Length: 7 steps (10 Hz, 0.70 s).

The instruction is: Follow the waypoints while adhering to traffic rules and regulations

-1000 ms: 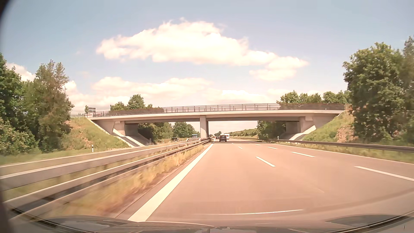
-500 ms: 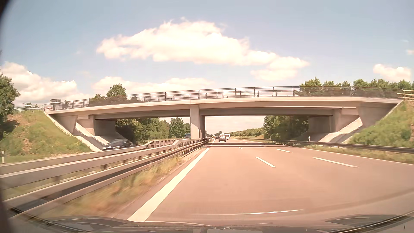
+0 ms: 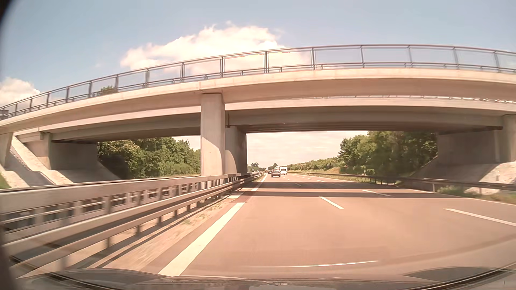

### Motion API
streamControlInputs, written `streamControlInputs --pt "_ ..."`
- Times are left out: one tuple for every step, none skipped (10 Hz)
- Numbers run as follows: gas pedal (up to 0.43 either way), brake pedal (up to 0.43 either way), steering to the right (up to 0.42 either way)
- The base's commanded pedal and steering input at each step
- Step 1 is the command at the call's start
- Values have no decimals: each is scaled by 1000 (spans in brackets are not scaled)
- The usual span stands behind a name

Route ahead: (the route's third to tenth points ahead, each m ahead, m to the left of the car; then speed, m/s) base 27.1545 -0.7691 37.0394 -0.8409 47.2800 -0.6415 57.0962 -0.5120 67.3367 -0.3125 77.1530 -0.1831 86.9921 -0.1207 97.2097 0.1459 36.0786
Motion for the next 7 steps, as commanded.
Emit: streamControlInputs --pt "358 12 -3" --pt "358 12 -2" --pt "358 6 -3" --pt "358 12 -3" --pt "358 12 -4" --pt "370 12 -4" --pt "370 12 -4"
